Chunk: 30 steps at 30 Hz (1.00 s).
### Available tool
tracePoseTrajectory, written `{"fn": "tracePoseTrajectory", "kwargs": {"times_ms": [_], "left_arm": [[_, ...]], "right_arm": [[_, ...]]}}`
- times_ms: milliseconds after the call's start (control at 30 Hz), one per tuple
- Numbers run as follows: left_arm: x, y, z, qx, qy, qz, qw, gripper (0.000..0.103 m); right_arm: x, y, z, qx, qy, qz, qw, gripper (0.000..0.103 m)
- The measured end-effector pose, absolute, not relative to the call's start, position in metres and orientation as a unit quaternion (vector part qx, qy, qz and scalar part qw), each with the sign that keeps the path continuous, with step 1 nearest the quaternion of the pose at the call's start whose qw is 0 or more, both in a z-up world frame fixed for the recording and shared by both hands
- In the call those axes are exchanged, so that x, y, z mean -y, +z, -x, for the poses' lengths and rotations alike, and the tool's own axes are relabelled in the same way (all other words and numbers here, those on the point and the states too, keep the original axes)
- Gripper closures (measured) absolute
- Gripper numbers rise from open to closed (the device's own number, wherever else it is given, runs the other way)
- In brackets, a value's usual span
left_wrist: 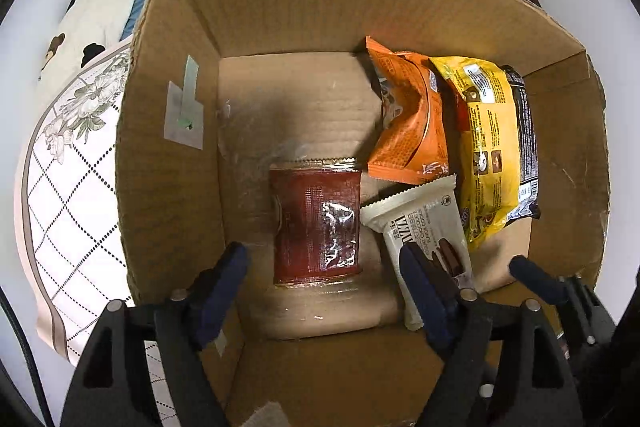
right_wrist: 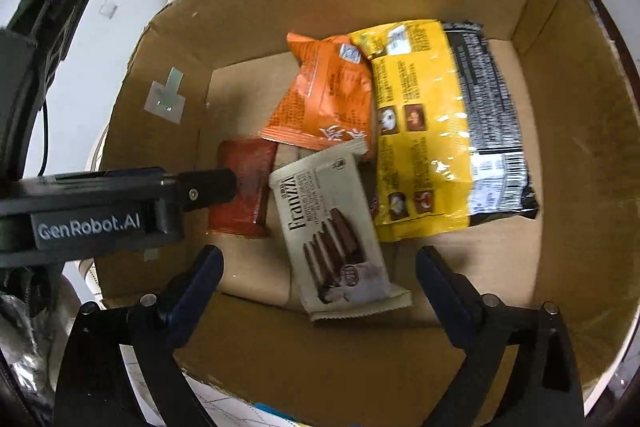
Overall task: Organize snacks
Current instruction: 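Lower both packets into the box and open both tools, then grasp the yellow chicken-egg snack with the left tool while the right tool grasps the red-white strip pack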
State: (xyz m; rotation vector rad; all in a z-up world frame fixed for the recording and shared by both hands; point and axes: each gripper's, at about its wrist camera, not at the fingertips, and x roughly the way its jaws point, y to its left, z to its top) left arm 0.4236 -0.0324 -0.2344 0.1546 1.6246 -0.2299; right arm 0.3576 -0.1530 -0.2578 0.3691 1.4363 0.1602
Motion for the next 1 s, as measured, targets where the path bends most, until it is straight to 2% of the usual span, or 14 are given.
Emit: {"fn": "tracePoseTrajectory", "kwargs": {"times_ms": [367, 1000], "left_arm": [[0.020, -0.208, -0.395, -0.686, -0.086, -0.051, 0.721, 0.026], [0.004, -0.098, -0.312, -0.553, -0.097, -0.043, 0.826, 0.025]], "right_arm": [[0.174, -0.222, -0.341, -0.639, 0.033, -0.140, 0.755, 0.004], [0.178, -0.133, -0.274, -0.565, 0.014, -0.090, 0.820, 0.004]]}}
